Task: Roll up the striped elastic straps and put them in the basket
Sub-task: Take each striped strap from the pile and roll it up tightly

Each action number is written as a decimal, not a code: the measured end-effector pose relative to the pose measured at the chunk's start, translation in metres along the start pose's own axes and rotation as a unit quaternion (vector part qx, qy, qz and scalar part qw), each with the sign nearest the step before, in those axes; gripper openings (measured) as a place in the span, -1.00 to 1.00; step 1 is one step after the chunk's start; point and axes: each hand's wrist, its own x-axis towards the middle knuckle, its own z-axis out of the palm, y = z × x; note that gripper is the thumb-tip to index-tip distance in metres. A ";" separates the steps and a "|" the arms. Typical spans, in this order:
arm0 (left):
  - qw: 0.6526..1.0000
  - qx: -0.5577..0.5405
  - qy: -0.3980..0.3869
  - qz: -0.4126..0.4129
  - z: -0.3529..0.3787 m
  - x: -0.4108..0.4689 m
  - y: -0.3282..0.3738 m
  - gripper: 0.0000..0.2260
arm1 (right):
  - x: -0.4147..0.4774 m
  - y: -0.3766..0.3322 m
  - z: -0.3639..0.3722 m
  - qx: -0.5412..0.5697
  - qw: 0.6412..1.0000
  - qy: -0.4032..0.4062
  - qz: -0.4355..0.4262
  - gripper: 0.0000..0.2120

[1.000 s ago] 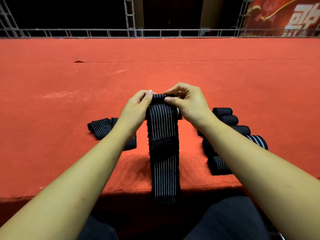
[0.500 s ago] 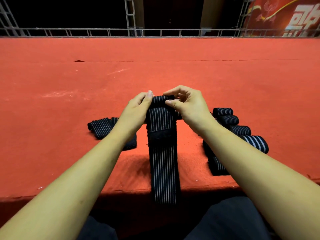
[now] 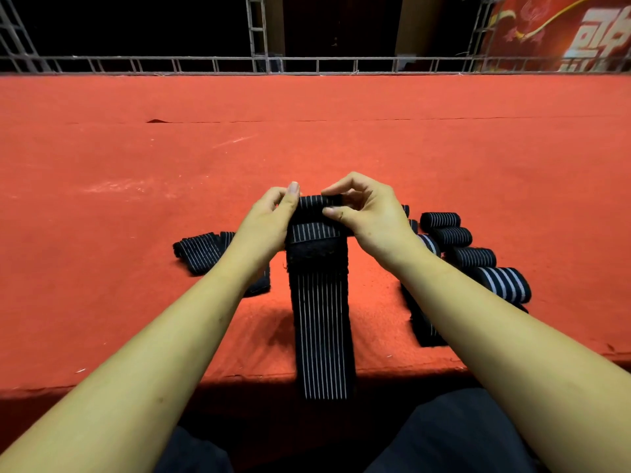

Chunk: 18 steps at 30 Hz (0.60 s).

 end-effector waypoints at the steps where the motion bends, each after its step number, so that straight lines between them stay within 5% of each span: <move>1: 1.000 0.022 -0.005 -0.002 0.000 0.000 0.000 -0.66 | 0.000 0.002 0.001 -0.003 1.000 0.000 0.002 -0.76; 7: 0.995 0.041 -0.025 0.085 -0.001 -0.003 -0.004 -0.93 | -0.004 0.007 0.000 0.038 0.999 -0.014 0.035 -0.93; 10: 0.991 0.047 -0.054 0.111 0.000 -0.005 -0.007 -0.89 | -0.005 0.010 0.000 0.007 0.999 -0.012 0.045 -0.85; 18: 1.000 0.020 -0.002 -0.017 0.009 -0.005 -0.009 -0.70 | -0.008 0.015 -0.002 0.008 1.000 0.001 0.025 -0.82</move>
